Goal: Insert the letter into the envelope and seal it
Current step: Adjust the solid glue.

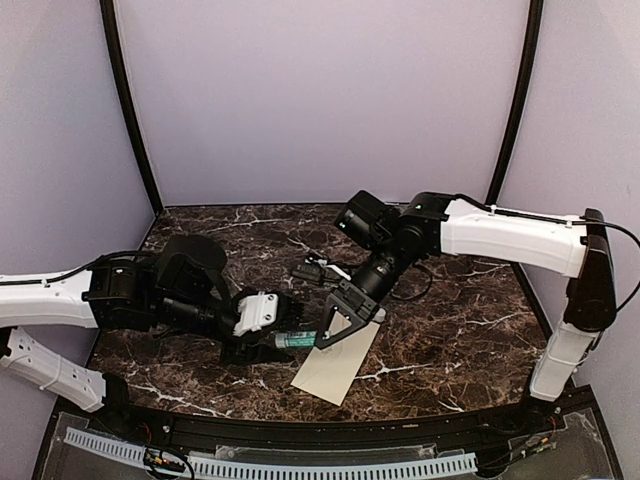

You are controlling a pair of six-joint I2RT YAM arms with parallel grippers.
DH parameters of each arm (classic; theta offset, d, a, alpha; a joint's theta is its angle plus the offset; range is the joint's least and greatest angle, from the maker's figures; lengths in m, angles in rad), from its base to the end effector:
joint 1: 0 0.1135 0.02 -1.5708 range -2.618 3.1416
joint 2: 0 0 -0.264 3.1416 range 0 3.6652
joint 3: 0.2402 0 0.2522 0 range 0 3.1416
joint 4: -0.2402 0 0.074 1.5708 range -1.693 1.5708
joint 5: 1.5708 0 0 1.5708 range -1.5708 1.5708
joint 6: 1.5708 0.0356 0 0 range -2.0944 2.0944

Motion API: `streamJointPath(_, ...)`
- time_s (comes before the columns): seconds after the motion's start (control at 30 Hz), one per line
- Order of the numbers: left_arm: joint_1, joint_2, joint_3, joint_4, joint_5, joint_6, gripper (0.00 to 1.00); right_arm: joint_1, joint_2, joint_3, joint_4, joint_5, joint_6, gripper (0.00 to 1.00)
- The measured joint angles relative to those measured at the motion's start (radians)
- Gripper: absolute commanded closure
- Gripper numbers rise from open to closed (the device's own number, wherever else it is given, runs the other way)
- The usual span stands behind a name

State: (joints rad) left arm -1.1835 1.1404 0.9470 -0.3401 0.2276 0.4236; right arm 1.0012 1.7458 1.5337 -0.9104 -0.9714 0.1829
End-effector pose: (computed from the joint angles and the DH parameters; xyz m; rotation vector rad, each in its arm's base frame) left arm 0.0890 -0.2395 0.3100 1.6542 1.3992 -0.6871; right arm 0.1688 0.3180 0.2958 1.3023 -2.2283 -1.4484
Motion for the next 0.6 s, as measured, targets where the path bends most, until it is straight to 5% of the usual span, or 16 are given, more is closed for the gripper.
streamJointPath(0.6, -0.043, 0.063, 0.0, 0.04, -0.125, 0.017, 0.7, 0.006, 0.006, 0.006, -0.034, 0.0, -0.032, 0.88)
